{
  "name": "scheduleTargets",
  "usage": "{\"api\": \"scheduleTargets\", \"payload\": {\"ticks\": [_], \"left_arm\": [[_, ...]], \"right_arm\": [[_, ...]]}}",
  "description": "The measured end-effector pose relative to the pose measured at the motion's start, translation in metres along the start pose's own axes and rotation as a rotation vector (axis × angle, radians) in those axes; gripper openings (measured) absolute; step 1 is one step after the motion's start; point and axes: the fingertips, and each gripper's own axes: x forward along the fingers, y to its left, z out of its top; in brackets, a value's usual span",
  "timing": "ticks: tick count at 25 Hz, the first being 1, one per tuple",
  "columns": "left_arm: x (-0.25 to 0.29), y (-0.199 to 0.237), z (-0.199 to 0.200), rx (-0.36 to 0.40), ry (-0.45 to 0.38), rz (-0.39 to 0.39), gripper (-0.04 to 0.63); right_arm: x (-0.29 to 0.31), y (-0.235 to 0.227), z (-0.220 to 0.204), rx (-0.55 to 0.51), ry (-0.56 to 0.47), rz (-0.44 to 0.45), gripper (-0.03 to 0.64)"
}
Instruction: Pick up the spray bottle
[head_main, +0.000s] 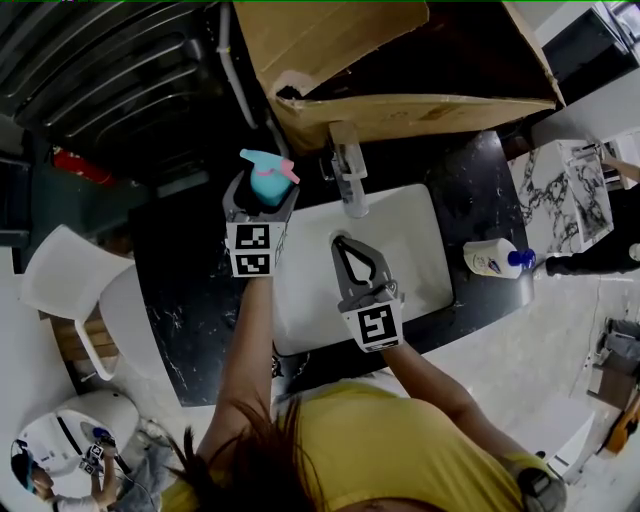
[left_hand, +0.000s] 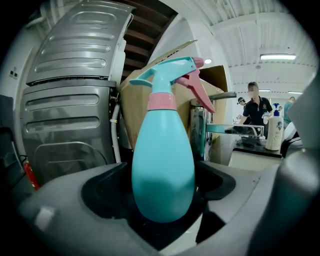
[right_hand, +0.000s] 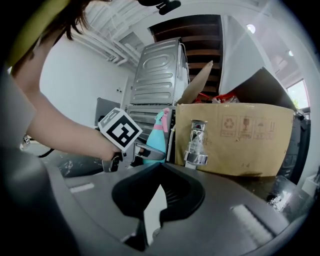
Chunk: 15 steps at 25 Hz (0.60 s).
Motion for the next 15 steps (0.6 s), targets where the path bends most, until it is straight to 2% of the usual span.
{"api": "scheduleTargets", "payload": {"ticks": [6,15], "left_arm": [[0.01,0.0,-0.004,0.003,0.018,-0.008,0.419],[0.002,0.002,0.002,0.002,0.002,0.003,0.403]], "right_arm": [[-0.003,-0.002,-0.002,0.004,0.004,-0.011,0.002],[-0.012,-0.007,-0.003,0.003,0.011,-0.032,0.002]]}}
